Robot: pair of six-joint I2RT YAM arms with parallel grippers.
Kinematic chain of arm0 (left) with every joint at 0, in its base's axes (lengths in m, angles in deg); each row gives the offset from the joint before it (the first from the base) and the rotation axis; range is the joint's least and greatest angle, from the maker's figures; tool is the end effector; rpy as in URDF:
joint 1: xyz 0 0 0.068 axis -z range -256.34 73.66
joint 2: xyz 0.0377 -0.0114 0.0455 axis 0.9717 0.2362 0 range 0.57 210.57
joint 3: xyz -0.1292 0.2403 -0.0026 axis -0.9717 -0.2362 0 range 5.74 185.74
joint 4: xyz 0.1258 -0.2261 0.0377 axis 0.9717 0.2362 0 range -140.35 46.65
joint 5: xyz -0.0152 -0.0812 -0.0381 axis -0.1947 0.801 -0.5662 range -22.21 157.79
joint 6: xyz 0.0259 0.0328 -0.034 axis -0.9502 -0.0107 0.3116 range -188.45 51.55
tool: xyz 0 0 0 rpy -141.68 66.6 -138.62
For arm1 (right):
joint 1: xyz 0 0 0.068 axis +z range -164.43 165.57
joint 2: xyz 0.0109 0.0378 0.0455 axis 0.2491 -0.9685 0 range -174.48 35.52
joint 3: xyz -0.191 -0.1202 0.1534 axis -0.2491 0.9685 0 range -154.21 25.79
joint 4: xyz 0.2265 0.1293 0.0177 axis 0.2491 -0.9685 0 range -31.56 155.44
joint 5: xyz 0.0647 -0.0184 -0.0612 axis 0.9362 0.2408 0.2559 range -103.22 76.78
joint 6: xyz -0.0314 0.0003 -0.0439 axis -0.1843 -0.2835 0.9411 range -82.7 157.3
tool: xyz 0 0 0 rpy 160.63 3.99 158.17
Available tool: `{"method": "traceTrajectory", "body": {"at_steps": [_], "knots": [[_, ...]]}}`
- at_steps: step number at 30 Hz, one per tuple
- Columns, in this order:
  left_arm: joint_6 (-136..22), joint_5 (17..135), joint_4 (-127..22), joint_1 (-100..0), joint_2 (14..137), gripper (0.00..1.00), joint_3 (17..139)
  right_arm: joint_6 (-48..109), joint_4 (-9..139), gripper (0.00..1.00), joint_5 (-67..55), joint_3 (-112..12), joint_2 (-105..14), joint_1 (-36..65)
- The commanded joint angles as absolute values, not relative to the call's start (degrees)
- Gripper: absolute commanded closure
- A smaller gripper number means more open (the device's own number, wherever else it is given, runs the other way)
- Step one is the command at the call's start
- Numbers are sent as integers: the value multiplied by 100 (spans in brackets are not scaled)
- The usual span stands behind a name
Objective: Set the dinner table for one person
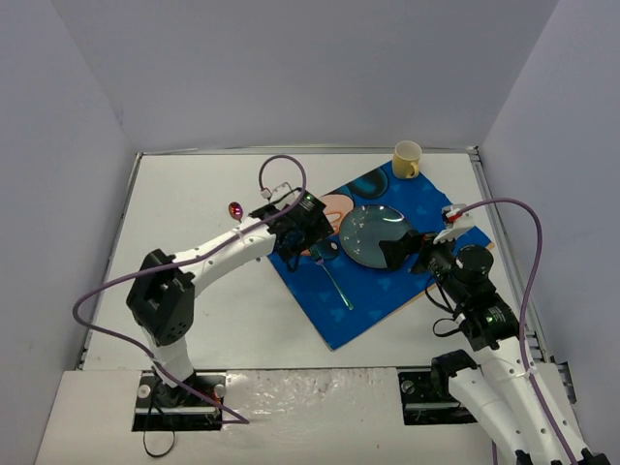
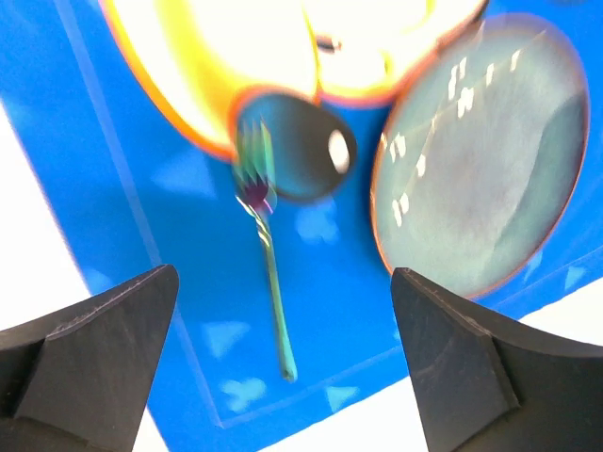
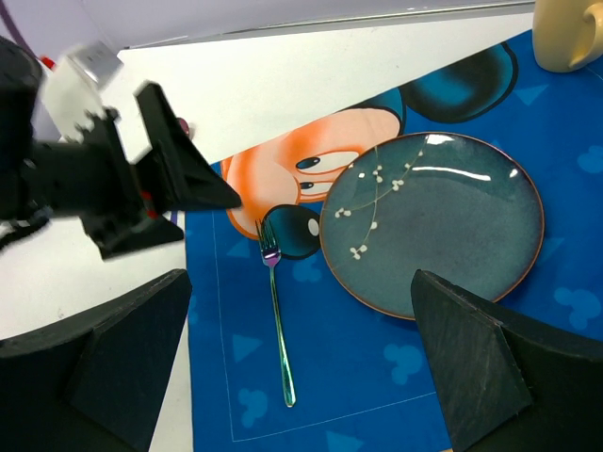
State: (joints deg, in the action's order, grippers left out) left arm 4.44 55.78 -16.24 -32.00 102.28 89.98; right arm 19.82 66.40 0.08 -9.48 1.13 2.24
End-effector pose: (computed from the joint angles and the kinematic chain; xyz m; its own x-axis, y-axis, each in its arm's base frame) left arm 0.2863 -0.2693 0.2705 -0.7298 -0.5939 -0.3387 -0.3616 0.7557 -0.5460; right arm 0.1459 0.0521 0.3298 -0.1207 0.2690 -0.9555 -0.4854 0.8236 0.2932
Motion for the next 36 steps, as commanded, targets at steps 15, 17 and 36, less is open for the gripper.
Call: {"method": "traceTrajectory", "body": {"at_steps": [15,17,36], "knots": [[-1339,5720,-1723,-5573,10158,25,8469,2059,6873,0,7,-1168,-167,262],[-1342,5808,-1767,-5652,10421,29,8615,2051,6850,0,5,-1156,-165,262],[-1519,5766,-1951,-5979,11549,57,9232,2106,6746,0,-3,-1069,-175,262]]}}
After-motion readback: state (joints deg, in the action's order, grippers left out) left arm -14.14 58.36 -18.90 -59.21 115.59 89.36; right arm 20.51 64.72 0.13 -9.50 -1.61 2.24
